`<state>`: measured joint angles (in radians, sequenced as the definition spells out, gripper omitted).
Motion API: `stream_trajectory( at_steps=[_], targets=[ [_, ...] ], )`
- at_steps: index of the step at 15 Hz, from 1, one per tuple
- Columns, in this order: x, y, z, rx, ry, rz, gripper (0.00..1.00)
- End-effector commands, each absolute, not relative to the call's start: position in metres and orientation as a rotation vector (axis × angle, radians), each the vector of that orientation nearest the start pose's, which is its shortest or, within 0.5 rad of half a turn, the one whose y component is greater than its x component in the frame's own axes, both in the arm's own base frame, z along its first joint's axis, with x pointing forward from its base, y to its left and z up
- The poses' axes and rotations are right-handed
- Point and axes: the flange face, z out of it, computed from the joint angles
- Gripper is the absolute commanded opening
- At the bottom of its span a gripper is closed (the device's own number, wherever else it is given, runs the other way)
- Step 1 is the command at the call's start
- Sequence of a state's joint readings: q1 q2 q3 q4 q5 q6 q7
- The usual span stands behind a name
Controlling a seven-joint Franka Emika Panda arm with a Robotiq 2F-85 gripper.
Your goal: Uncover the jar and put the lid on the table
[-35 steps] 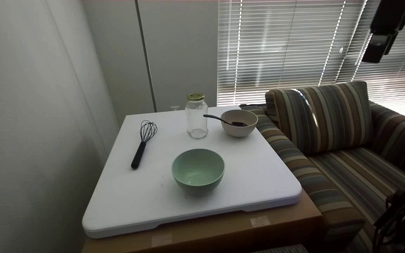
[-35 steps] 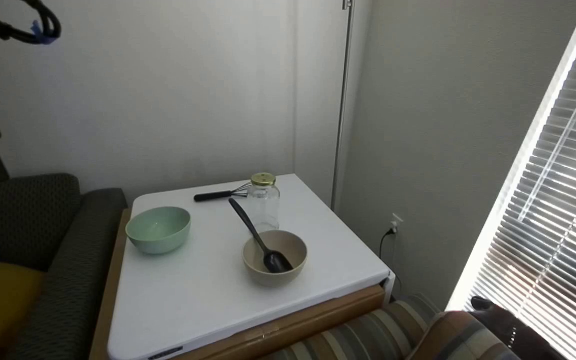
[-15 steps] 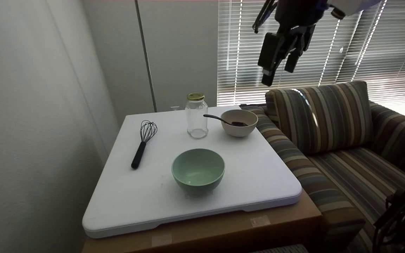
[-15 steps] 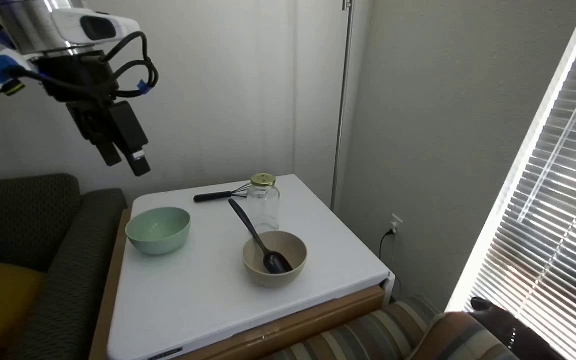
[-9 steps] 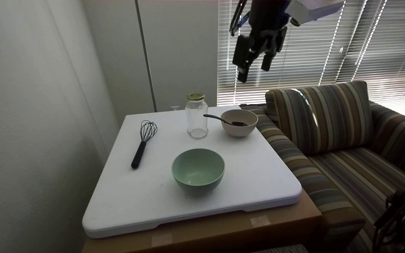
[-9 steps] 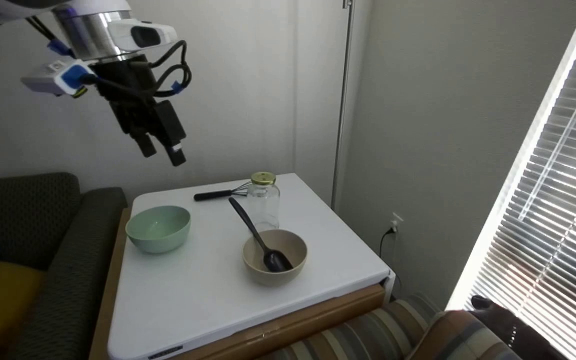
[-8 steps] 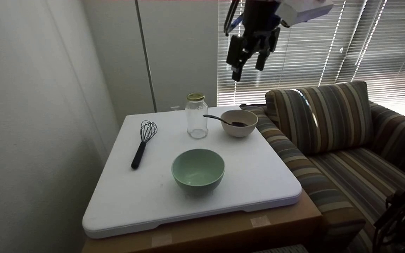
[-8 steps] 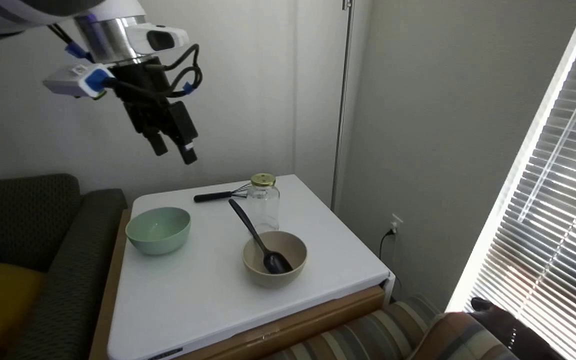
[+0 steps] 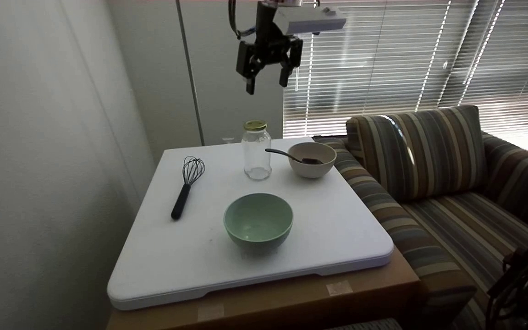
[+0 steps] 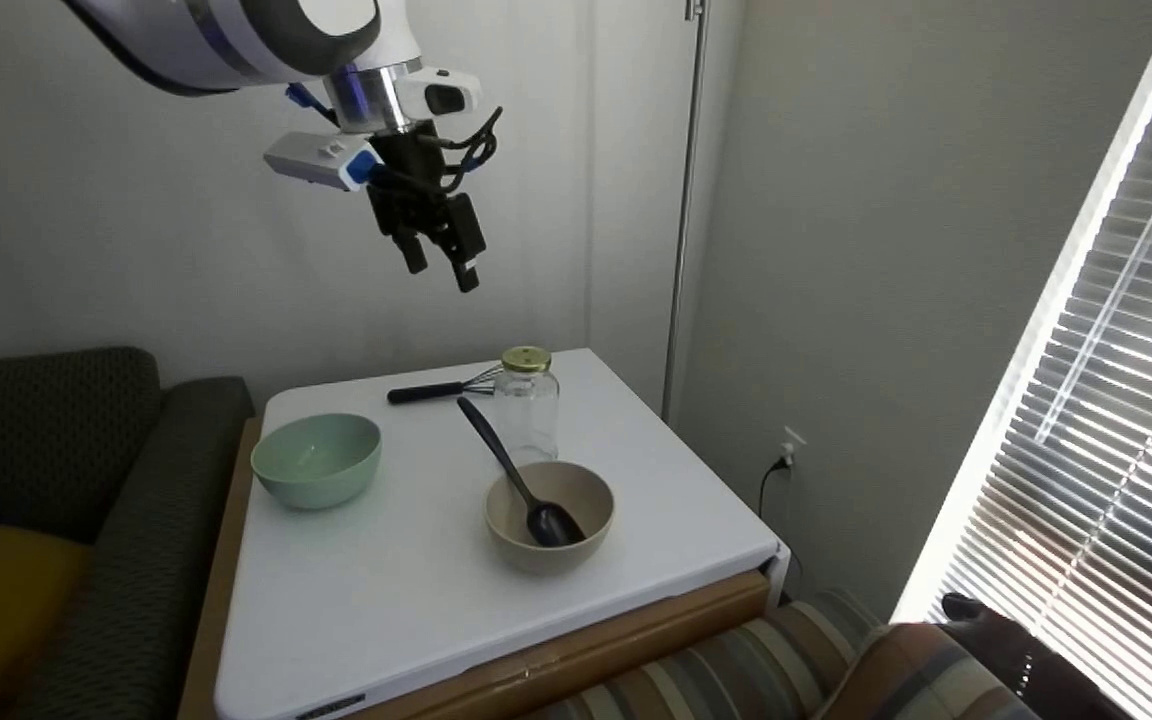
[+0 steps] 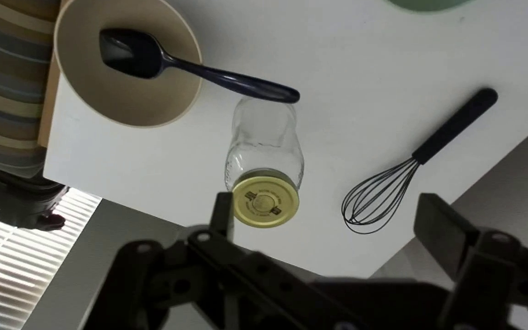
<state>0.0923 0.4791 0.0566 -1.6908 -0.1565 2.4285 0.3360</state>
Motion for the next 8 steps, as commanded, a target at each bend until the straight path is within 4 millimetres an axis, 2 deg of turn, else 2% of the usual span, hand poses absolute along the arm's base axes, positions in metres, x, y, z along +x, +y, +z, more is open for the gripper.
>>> stream_trajectory(
  at_steps=[1,2,5,7,8],
  targets=[
    [0.699,0.101,0.347,-3.108,0.163,-0.423,1.00],
    [0.707,0.104,0.347,-3.096,0.162,-0.429,1.00],
    [0.705,0.106,0.345,-3.103,0.159,-0.426,1.00],
    [0.712,0.096,0.327,-3.155,0.180,-0.407,1.00],
    [0.720,0.084,0.314,-3.195,0.208,-0.407,1.00]
  ],
)
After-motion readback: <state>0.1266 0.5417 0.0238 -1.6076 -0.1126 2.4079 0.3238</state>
